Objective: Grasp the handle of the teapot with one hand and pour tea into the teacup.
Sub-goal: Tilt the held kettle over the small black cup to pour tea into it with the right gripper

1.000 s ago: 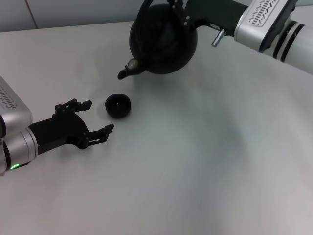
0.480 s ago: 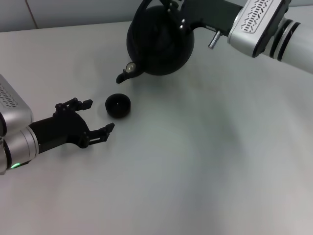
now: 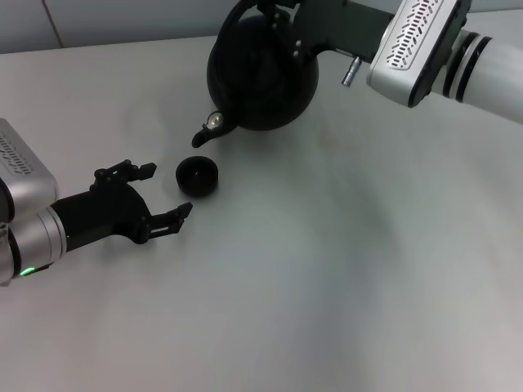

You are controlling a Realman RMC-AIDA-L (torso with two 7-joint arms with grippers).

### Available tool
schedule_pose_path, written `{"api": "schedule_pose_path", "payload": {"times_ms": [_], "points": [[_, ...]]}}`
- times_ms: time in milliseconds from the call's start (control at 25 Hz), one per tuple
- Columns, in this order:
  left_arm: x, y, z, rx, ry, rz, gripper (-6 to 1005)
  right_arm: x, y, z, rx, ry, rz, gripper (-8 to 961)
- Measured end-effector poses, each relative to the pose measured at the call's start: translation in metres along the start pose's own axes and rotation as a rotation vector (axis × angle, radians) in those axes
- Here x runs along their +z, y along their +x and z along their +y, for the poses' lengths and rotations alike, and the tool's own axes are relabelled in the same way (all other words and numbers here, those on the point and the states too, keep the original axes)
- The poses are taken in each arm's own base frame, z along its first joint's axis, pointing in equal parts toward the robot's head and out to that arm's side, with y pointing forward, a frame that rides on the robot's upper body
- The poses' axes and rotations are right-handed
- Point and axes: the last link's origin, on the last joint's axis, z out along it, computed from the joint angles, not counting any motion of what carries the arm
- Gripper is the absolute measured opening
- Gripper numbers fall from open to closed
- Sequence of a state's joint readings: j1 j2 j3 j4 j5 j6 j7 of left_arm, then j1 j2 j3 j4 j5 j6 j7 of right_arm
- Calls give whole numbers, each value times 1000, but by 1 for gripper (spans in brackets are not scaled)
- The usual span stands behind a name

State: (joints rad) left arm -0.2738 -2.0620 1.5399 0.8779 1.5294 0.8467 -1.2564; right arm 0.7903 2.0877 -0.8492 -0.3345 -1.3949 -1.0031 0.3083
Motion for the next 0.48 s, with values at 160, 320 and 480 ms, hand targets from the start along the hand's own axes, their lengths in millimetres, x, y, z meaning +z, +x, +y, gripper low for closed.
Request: {"api": "schedule_pose_path", "payload": {"times_ms": [160,320,480], "points": [[0,0,0,0,0,0,844,2,-3,-1,-20,-9,-6,72],[0,1,-1,2,1,0,844,3,-4,0,-51,-30,-4,72],[0,1,-1,4,1,2,844,4,-4,1,-74,-38,9,72]]}}
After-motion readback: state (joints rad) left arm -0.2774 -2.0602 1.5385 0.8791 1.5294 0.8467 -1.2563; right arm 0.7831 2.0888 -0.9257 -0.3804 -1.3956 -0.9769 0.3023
